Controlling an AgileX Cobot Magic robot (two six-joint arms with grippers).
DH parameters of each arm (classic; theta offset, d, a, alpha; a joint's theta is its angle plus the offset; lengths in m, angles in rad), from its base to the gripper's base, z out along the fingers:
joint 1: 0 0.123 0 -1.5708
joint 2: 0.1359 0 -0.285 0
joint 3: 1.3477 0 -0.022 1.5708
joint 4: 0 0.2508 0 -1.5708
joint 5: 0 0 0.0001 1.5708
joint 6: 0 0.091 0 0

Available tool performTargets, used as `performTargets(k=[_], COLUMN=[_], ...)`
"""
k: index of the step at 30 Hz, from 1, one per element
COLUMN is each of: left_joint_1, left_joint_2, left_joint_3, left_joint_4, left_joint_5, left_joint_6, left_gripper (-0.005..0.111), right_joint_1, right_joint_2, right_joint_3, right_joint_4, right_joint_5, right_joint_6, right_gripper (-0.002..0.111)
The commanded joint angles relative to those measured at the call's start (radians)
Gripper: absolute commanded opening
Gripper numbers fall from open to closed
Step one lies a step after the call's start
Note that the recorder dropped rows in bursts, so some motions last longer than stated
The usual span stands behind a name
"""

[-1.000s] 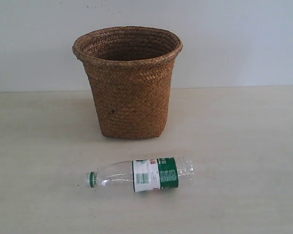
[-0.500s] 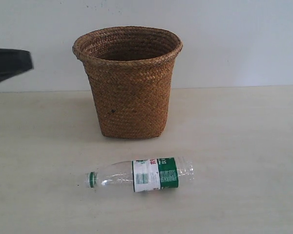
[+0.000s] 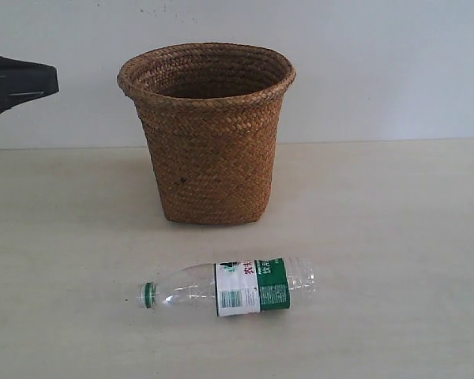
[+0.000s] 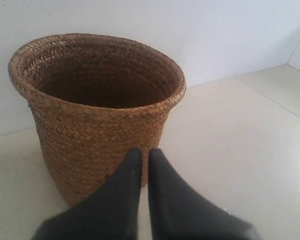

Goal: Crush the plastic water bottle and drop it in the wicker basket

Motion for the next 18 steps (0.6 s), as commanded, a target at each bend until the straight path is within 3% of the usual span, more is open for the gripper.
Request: performTargets(k=[1,4,18], left_joint_1=[0.004,0.004,0.004], left_joint_2=[-0.034,-0.044,-0.044], left_joint_3=[-0.008,-0.008,-0.008], left_joint_4=[-0.001,-0.001,-0.015], left_joint_5=[-0.05,-0.146,-0.114], left_joint_6=[-0.04,0.007,0.124], left_gripper=[0.004,0.004,0.004], right_joint_1=[0.0,0.0,0.0], right_joint_2=[-0.004,-0.004,-0.004], right_joint_3=[-0.001,-0.001,-0.001], right_joint_4=[-0.005,-0.005,-0.005], right_joint_5=[-0.006,-0.006,-0.008], right_joint_6=[-0.002,-0.002,-0.002], right_gripper=[0.001,0.001,0.001])
